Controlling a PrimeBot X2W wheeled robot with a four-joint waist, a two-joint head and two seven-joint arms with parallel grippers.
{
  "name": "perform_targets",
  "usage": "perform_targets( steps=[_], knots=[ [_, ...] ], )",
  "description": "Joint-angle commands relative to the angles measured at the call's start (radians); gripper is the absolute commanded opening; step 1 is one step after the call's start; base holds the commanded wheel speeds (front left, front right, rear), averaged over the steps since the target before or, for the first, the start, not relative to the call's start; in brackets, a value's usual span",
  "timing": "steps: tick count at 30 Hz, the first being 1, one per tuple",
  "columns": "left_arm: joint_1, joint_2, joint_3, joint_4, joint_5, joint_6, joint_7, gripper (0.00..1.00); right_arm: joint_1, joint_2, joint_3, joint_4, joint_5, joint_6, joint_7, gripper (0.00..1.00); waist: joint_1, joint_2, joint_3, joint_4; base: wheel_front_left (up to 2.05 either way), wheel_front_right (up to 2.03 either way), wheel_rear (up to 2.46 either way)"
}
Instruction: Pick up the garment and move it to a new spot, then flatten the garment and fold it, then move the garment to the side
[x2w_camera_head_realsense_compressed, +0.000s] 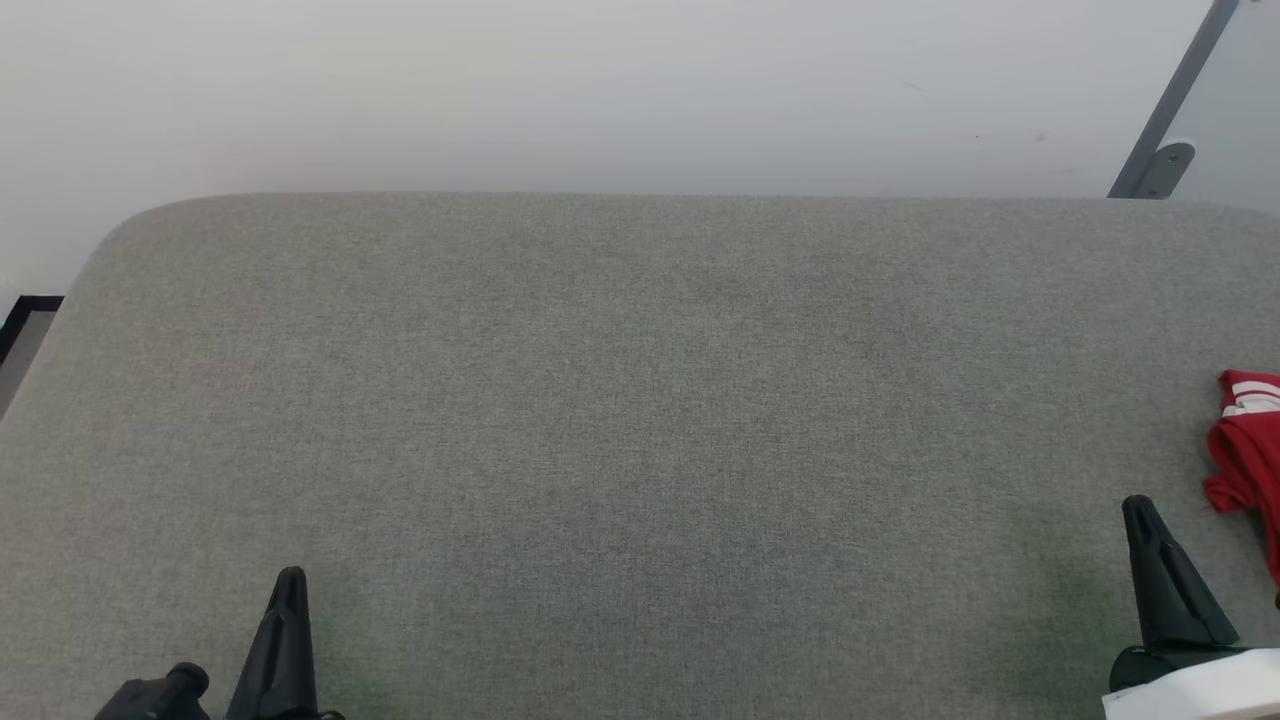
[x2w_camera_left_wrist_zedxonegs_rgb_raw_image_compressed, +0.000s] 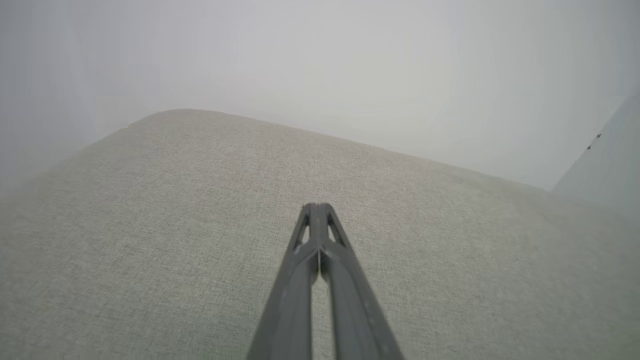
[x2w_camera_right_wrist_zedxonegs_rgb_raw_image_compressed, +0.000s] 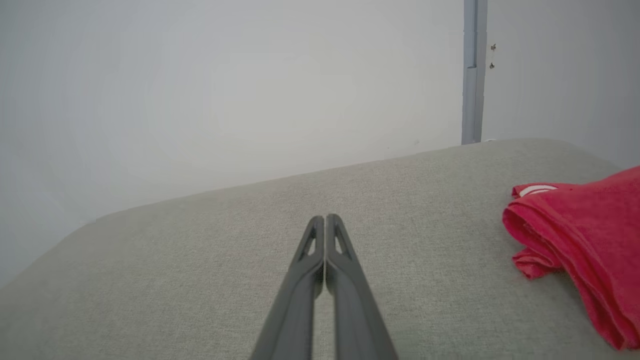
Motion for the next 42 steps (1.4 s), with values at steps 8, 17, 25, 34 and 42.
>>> perform_targets(
  steps=[8,17,25,34,42],
  knots=[
    [-0.043,0.008,-0.002,0.006,-0.168,0.0,0.035,0.0,-0.042,0.017,-0.011,0.008,0.136,0.0,0.035,0.0,0.0,-0.0001,-0.002,-0.003,0.0,0.0,0.0],
    [-0.072,0.008,-0.004,0.027,-0.321,-0.001,0.07,0.0,-0.066,0.041,-0.018,0.029,0.258,0.0,0.068,0.0,0.0,-0.0001,-0.005,-0.006,0.0,0.0,0.0],
    [-0.096,0.008,-0.005,0.041,-0.443,-0.001,0.099,0.0,-0.085,0.061,-0.025,0.045,0.356,0.0,0.095,0.0,0.0,-0.0001,-0.008,-0.008,0.0,0.0,0.0],
    [-0.122,0.007,-0.005,0.055,-0.579,-0.002,0.133,0.0,-0.107,0.084,-0.033,0.064,0.467,0.0,0.126,0.0,0.0,-0.0001,-0.011,-0.012,0.0,0.0,0.0],
    [-0.141,0.005,-0.004,0.065,-0.679,-0.002,0.158,0.0,-0.121,0.101,-0.038,0.078,0.547,0.0,0.149,0.0,0.0,-0.0001,-0.013,-0.014,0.0,0.0,0.0]
  ],
)
